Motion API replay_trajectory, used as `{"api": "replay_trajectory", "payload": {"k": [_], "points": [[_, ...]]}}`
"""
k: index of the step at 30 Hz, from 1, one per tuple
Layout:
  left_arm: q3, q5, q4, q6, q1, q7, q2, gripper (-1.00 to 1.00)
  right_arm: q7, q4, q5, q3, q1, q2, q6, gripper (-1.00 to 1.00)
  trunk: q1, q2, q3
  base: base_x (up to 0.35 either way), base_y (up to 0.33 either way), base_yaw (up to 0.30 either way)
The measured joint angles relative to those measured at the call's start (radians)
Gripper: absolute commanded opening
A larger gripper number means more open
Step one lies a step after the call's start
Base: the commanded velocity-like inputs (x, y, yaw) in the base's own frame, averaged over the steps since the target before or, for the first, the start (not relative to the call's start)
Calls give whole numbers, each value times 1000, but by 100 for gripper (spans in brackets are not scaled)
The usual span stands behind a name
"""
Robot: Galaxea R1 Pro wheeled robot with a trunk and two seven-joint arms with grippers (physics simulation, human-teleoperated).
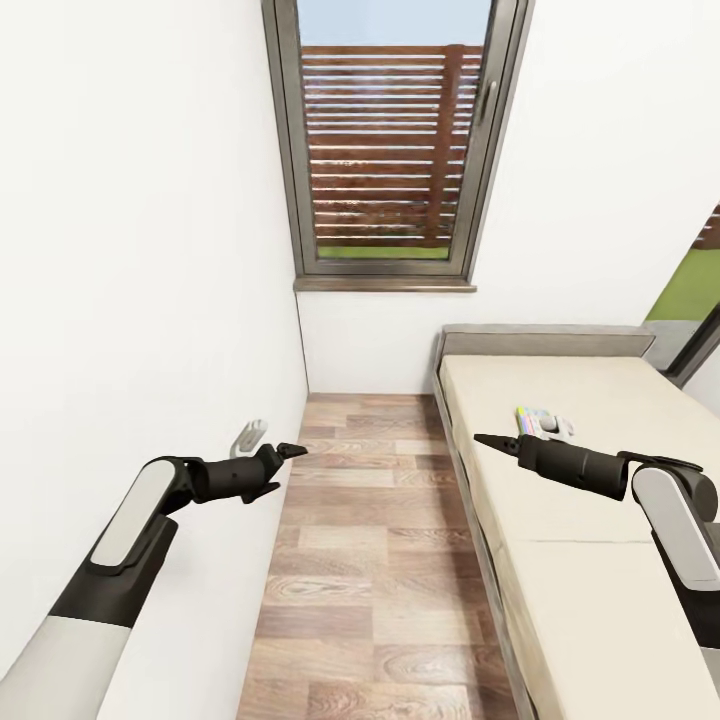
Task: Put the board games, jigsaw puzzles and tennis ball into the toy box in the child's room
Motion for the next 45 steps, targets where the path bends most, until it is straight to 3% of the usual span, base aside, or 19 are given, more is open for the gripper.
{"api": "replay_trajectory", "payload": {"k": [15,45], "points": [[2,-1,0,1,1,0,6,100,0,0,0,0,0,0,0,100,0,0,0,222,0,0],[1,-1,0,1,2,0,7,100,1,1,-1,0,0,0,0,100,0,0,0,318,0,0]]}}
